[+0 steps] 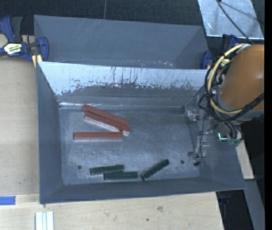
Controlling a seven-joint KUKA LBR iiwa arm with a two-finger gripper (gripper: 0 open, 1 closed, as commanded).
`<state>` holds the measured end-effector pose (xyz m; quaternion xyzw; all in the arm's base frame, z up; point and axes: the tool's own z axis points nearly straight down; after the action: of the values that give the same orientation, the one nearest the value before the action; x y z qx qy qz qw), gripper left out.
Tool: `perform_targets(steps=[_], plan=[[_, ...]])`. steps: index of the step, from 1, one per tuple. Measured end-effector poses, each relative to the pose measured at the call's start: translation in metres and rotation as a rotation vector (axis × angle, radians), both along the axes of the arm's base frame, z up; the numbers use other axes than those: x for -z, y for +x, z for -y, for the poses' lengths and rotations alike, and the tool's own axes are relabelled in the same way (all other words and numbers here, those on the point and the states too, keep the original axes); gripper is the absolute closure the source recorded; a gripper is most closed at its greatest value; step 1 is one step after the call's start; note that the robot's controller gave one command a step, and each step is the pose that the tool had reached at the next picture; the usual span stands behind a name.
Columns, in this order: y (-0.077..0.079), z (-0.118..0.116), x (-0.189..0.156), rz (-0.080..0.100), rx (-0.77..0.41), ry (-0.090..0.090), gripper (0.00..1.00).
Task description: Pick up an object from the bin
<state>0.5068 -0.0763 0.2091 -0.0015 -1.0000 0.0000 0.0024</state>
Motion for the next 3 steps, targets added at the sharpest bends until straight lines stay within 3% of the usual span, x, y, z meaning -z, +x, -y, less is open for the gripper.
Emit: perform_targets(steps=[1, 2, 3], plan=[[-0.019, -0.055, 0.137, 0.026, -0.294, -0.003, 0.00], [-0.014, -0.093, 0.108, 0.011, -0.391, 0.001, 0.00], [-0.018, -0.102, 0.091, 0.012, -0.549, 0.001, 0.00]])
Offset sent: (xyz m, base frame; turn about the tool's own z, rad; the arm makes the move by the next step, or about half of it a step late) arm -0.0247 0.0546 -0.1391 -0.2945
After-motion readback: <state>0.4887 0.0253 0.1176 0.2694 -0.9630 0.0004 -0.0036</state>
